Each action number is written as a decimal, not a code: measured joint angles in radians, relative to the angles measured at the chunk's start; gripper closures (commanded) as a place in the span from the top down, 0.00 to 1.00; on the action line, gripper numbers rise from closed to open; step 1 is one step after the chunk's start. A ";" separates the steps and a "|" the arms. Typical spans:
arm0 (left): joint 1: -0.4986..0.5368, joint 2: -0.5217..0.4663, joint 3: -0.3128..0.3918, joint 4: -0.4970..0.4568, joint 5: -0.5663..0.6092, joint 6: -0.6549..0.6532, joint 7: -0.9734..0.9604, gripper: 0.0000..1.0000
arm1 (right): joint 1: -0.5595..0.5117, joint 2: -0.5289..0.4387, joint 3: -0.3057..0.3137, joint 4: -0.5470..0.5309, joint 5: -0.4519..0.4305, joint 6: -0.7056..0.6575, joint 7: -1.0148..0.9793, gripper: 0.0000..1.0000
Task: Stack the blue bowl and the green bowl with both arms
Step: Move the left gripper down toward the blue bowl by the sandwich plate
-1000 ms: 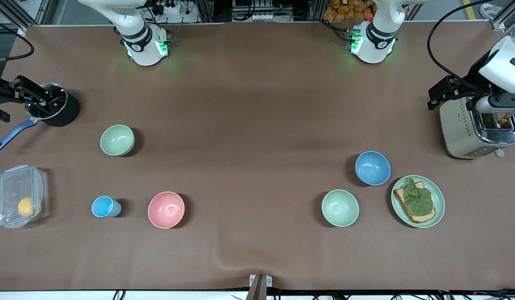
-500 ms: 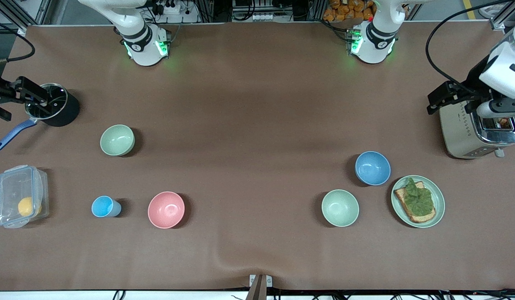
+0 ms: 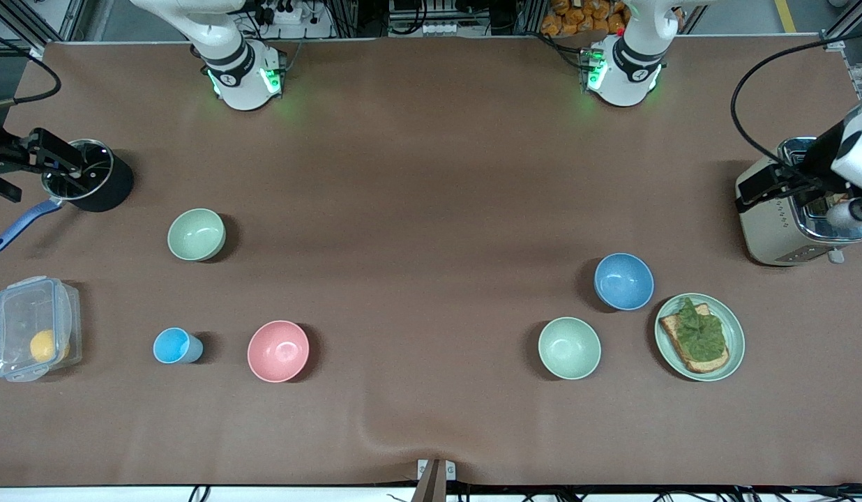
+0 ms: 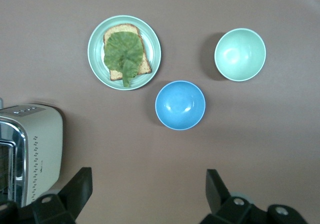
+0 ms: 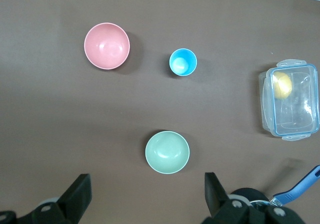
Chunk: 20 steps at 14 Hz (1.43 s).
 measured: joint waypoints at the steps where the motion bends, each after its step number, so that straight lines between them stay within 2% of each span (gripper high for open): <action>1: -0.002 0.018 -0.001 0.000 0.007 0.001 0.000 1.00 | 0.000 0.000 0.000 0.000 0.000 -0.001 0.001 1.00; 11: -0.003 0.222 -0.002 -0.024 0.071 0.016 -0.002 1.00 | 0.000 0.030 -0.002 -0.008 0.000 -0.023 0.001 1.00; 17: -0.029 0.307 -0.006 -0.026 0.127 0.102 -0.006 1.00 | -0.005 0.100 -0.012 -0.017 -0.001 -0.026 0.001 1.00; 20: -0.022 0.368 0.000 -0.029 0.128 0.191 -0.006 1.00 | -0.035 0.140 -0.014 -0.031 -0.001 -0.022 0.001 1.00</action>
